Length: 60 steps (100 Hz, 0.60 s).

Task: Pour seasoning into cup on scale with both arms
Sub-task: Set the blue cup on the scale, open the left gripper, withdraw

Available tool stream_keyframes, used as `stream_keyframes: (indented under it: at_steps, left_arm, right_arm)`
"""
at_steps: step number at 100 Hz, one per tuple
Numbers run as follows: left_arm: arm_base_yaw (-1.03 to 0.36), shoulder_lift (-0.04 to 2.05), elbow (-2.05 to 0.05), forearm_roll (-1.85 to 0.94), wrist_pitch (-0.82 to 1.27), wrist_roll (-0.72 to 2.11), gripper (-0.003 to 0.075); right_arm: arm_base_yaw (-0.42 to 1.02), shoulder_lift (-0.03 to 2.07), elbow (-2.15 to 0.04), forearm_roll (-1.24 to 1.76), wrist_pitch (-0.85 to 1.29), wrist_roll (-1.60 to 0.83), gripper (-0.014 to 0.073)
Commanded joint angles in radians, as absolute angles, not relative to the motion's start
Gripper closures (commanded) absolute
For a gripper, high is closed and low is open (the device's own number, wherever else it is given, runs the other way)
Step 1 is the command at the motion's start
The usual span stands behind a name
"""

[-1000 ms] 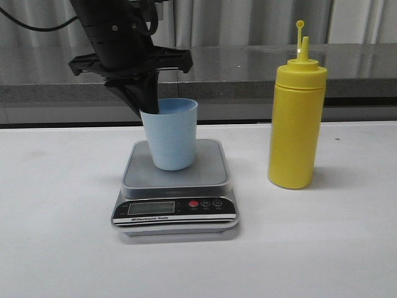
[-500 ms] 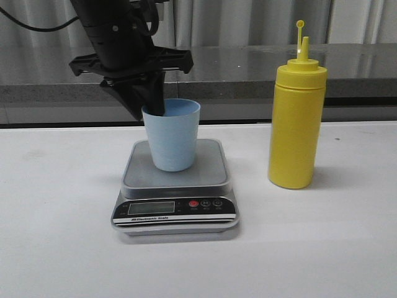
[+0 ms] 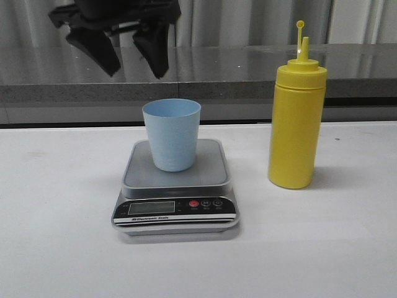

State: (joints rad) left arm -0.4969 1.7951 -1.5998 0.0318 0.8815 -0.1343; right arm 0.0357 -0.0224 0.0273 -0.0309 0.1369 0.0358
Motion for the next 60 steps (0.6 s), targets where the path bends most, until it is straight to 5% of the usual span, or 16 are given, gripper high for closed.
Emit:
stream_keyframes:
  at_steps: [1,60]
  left_arm:
    - [-0.501,1.679,-1.603,0.103,0.828,-0.181,0.0184]
    - [-0.292,0.973,-0.98,0.171,0.46,-0.252,0.0184]
  right_arm:
    - [0.032,-0.032,0.006,-0.04,0.053,0.031,0.0659]
    - [0.032,-0.032,0.006,-0.04,0.053,0.031,0.0659]
